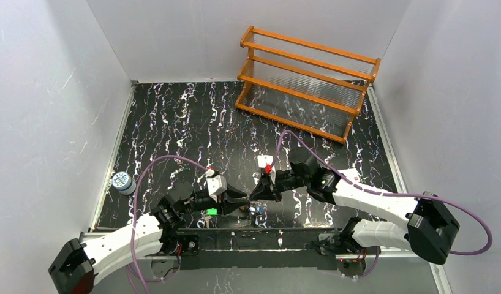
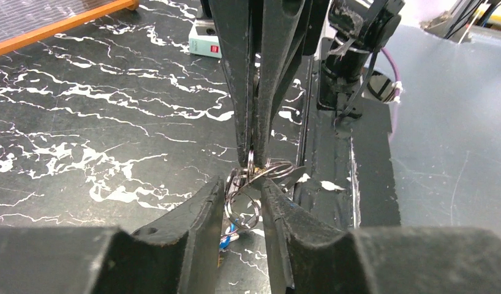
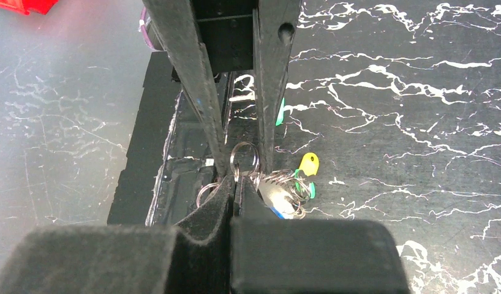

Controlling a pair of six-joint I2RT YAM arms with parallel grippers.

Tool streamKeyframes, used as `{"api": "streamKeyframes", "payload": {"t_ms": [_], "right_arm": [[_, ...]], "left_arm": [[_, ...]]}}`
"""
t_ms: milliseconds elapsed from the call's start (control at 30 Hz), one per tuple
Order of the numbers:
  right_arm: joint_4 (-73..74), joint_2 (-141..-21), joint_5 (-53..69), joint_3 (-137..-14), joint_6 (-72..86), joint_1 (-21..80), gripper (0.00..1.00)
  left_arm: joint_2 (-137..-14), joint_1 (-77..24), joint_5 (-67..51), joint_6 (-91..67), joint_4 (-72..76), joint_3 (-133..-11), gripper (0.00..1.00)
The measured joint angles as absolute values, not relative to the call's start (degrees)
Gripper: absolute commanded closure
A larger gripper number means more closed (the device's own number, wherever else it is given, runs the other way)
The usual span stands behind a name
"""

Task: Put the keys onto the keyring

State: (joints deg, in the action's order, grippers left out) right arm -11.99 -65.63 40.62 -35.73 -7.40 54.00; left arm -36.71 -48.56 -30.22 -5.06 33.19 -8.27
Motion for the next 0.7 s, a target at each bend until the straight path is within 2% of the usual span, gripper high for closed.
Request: {"api": "streamKeyframes", "payload": {"t_ms": [300,500,600,700], "right_arm": [[-12.1,-65.6,40.8,-35.7,-7.1,53.8,0.99],[-15.6,-64.9,40.8,-33.8,-6.2,53.5,0.99],[-16.6,-64.5,40.7,-33.6,-6.1,53.5,0.99],[-16.9,-64.4,40.8,-33.4,-5.8,53.5,0.99]], "left_arm": [[-38.1,-50.5,-26.5,-3.6,33.4,-8.3,1.00],[-37.1,-50.9,-25.6,-4.1,32.8,-8.3,1.00],[-36.6,-50.9,-25.2,-4.4,32.9,-8.3,0.88],[-36.5,-50.9,-24.4,-5.0,33.0,-8.3,0.83]]}}
